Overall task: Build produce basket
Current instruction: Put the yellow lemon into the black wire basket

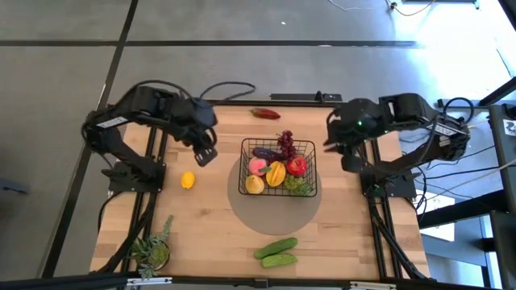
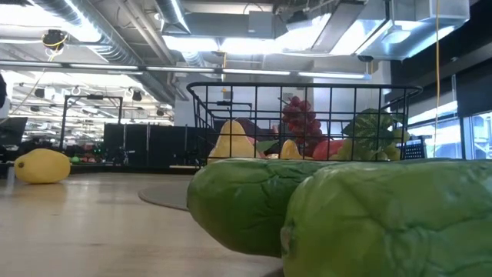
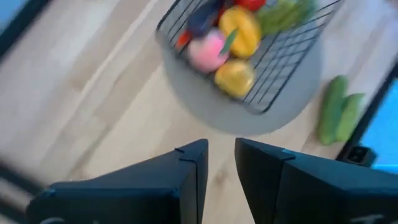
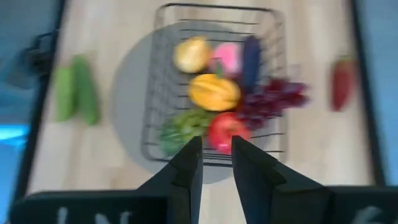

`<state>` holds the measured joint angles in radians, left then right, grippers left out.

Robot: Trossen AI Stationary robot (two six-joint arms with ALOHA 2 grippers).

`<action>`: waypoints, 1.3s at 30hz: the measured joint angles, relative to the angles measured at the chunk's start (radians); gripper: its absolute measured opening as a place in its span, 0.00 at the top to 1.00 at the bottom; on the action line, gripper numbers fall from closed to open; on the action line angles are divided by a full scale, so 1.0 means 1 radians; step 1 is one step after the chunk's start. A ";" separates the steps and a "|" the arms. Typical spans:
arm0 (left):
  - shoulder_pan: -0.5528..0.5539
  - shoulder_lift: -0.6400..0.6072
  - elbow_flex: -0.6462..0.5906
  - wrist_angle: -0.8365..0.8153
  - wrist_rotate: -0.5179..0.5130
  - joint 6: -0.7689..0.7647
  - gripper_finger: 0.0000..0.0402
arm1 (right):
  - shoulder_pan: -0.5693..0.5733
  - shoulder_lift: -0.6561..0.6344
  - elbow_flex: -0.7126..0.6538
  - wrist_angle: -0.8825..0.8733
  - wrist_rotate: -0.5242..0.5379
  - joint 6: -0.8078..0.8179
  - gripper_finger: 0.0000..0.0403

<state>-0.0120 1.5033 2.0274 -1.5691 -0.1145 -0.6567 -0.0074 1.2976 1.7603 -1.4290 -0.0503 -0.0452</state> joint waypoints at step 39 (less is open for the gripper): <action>-0.106 -0.213 -0.831 0.124 0.052 -0.783 0.83 | 0.195 -0.001 -0.213 0.297 -0.089 -0.008 0.80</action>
<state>-0.1184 1.2903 1.1960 -1.4447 -0.0624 -1.4395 0.1879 1.2962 1.5475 -1.1321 -0.1390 -0.0528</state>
